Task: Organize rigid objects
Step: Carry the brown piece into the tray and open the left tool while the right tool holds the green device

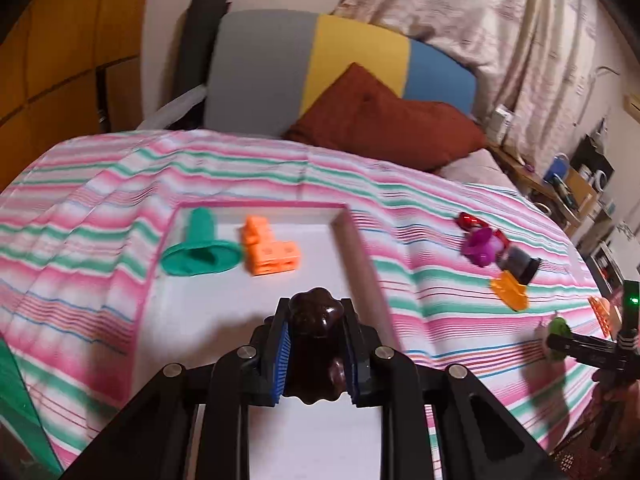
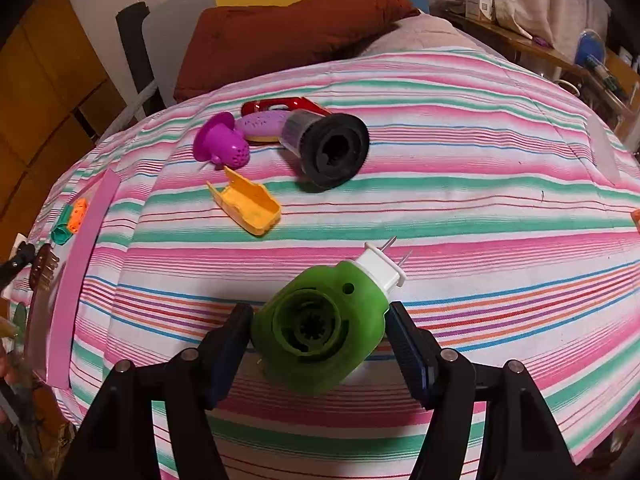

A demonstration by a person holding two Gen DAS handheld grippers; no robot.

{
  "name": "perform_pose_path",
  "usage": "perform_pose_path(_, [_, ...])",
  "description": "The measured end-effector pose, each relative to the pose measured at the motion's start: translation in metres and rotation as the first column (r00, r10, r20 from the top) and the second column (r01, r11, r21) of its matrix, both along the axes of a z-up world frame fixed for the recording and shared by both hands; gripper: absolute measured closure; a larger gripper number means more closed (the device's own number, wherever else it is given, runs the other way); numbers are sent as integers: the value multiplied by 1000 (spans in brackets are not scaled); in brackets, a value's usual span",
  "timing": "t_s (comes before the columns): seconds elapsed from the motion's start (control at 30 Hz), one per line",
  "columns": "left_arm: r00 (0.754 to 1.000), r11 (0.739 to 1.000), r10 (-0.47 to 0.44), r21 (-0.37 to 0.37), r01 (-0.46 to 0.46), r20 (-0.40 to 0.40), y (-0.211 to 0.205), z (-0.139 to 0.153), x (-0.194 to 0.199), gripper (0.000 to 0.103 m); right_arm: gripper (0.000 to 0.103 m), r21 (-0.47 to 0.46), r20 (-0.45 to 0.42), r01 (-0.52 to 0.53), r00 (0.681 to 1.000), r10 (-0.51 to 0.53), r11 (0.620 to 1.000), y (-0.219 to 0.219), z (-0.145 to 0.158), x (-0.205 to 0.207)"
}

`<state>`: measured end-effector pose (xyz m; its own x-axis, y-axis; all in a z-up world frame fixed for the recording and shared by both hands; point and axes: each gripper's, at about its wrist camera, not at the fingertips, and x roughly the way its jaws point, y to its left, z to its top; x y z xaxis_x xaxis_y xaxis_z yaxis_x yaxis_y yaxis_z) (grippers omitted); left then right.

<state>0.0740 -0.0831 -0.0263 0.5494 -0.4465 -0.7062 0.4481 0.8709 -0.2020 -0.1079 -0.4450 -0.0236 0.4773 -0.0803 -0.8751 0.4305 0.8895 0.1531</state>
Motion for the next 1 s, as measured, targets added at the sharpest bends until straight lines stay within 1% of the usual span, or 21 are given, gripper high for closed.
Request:
perform_pose_path(0.1, [1000,1000,25,11,-25,-16,11,-6,7,81,35,-7,38,-27,999,28,1000,7,6,3])
perform_pose_path(0.23, [998,998,57,40,-56,-26,22,-12,18,81,34,-43,73,-55,996,58,998,20,17,7])
perform_pose_path(0.33, [996,996,78,51,-77,-33,29,-16,27,81,35,-28,95,-67,993,69,997,30,22,11])
perform_pose_path(0.43, [995,994,89,72,-87,-35,31,-19,38,81,35,-10,120,-105,987,106,994,45,27,18])
perform_pose_path(0.57, [996,992,91,93,-89,-15,31,-18,49,81,35,-23,166,-184,969,185,983,73,38,30])
perform_pose_path(0.63, [996,989,93,117,-92,-2,30,-18,55,81,34,-44,173,-215,960,220,976,85,43,37])
perform_pose_path(0.73, [995,983,101,150,-103,22,30,-20,63,81,35,-50,186,-259,946,264,964,101,49,50])
perform_pose_path(0.77, [994,982,105,154,-108,28,31,-20,64,80,35,-50,189,-271,942,276,961,106,50,54])
perform_pose_path(0.83, [993,980,114,159,-117,28,34,-19,67,72,34,-48,195,-296,934,299,954,115,52,64])
perform_pose_path(0.87, [993,982,114,150,-116,23,36,-18,66,66,35,-47,197,-307,930,310,950,119,54,68])
perform_pose_path(0.9, [994,985,112,134,-113,17,38,-17,64,64,35,-47,198,-324,924,326,945,126,54,75])
perform_pose_path(1.0, [993,990,115,83,-116,11,47,-13,54,62,34,-48,199,-359,911,361,932,141,55,86])
